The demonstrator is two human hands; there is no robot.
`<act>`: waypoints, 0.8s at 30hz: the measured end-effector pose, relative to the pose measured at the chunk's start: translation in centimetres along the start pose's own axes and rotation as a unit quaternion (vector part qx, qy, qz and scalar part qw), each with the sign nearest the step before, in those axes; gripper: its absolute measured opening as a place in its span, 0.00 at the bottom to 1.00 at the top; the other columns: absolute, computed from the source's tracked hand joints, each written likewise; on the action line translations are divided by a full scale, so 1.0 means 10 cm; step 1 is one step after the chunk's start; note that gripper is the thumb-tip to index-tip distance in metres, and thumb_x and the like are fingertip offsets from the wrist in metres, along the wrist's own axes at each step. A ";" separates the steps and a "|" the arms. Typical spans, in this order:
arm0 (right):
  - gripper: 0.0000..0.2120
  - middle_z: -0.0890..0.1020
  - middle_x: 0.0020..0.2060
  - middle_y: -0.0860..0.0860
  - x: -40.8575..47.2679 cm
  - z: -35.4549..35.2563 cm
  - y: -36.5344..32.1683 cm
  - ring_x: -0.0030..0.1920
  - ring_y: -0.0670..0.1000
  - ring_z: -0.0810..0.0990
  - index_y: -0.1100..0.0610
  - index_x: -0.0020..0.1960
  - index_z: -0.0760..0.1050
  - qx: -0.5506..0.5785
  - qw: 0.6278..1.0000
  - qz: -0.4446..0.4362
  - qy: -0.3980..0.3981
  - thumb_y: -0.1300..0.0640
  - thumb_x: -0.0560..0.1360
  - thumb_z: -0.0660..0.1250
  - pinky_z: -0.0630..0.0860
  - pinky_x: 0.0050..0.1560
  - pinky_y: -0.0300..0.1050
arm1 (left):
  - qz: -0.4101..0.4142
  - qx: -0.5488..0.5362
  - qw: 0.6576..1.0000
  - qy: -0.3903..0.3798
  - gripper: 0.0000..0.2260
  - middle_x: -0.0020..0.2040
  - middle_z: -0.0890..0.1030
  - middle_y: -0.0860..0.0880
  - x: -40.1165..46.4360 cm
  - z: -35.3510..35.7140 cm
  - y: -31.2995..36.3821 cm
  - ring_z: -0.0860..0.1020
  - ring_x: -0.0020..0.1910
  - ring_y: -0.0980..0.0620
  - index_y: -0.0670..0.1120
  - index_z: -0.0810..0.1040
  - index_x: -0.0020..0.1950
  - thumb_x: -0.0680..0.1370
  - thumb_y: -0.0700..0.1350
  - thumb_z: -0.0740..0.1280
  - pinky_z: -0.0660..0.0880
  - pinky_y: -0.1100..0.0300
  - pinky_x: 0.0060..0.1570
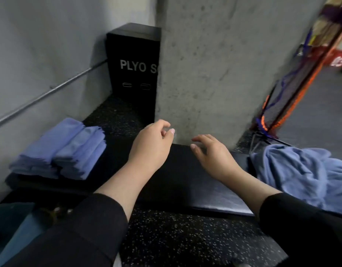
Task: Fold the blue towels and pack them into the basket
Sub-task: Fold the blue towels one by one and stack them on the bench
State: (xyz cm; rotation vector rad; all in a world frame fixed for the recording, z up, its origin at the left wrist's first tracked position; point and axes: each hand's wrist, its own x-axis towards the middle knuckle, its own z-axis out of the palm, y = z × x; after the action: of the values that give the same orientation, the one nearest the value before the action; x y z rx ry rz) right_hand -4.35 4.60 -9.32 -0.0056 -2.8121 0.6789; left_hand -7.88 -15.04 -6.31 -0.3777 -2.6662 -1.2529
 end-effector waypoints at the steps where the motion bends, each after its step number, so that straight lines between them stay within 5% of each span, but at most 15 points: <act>1: 0.14 0.80 0.59 0.50 -0.12 -0.11 0.17 0.61 0.52 0.78 0.55 0.63 0.78 -0.010 1.000 0.013 0.005 0.50 0.81 0.65 0.70 0.60 0.42 | 0.009 0.001 1.000 -0.023 0.13 0.50 0.79 0.55 -0.05 0.13 0.13 0.78 0.48 0.54 0.52 0.77 0.66 0.83 0.54 0.62 0.75 0.55 0.47; 8: 0.17 0.79 0.63 0.50 -0.61 -0.52 1.01 0.63 0.51 0.77 0.54 0.67 0.77 -0.038 0.994 0.100 -0.038 0.49 0.81 0.66 0.66 0.61 0.38 | 0.058 0.035 0.989 -0.128 0.14 0.50 0.78 0.56 -0.22 0.97 0.61 0.77 0.48 0.53 0.53 0.76 0.65 0.83 0.56 0.62 0.77 0.53 0.50; 12: 0.14 0.82 0.58 0.51 -0.59 -0.73 1.26 0.60 0.51 0.78 0.54 0.63 0.79 -0.051 0.994 0.092 0.021 0.51 0.79 0.68 0.68 0.57 0.38 | 0.059 0.049 0.984 -0.159 0.14 0.52 0.78 0.55 -0.22 1.27 0.65 0.77 0.50 0.52 0.52 0.76 0.65 0.83 0.56 0.62 0.78 0.52 0.51; 17: 0.11 0.81 0.55 0.51 -0.60 -1.01 1.70 0.57 0.56 0.78 0.50 0.57 0.82 -0.139 0.970 0.167 0.110 0.51 0.76 0.68 0.75 0.55 0.54 | 0.074 0.056 0.979 -0.181 0.14 0.51 0.78 0.56 -0.22 1.57 0.70 0.76 0.50 0.52 0.52 0.77 0.65 0.82 0.55 0.62 0.76 0.53 0.52; 21: 0.19 0.72 0.66 0.52 -0.68 -1.14 2.03 0.71 0.58 0.66 0.45 0.65 0.75 -0.224 0.922 0.316 0.014 0.44 0.75 0.69 0.67 0.64 0.60 | 0.086 0.058 0.976 -0.190 0.14 0.51 0.77 0.56 -0.23 1.69 0.72 0.76 0.50 0.53 0.52 0.77 0.65 0.82 0.55 0.62 0.75 0.56 0.50; 24: 0.18 0.69 0.67 0.52 -0.78 -1.13 2.22 0.74 0.58 0.60 0.46 0.63 0.74 -0.222 0.896 0.382 -0.043 0.42 0.75 0.69 0.65 0.62 0.65 | 0.091 0.060 0.974 -0.198 0.14 0.52 0.77 0.56 -0.24 1.75 0.74 0.75 0.51 0.54 0.52 0.76 0.65 0.83 0.55 0.62 0.73 0.57 0.49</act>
State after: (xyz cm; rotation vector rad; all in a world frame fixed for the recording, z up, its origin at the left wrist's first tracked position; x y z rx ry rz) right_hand 4.77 28.99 -11.43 -1.2321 -2.9304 0.1348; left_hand -4.22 2.65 -12.55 -0.9182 -2.9227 -1.0460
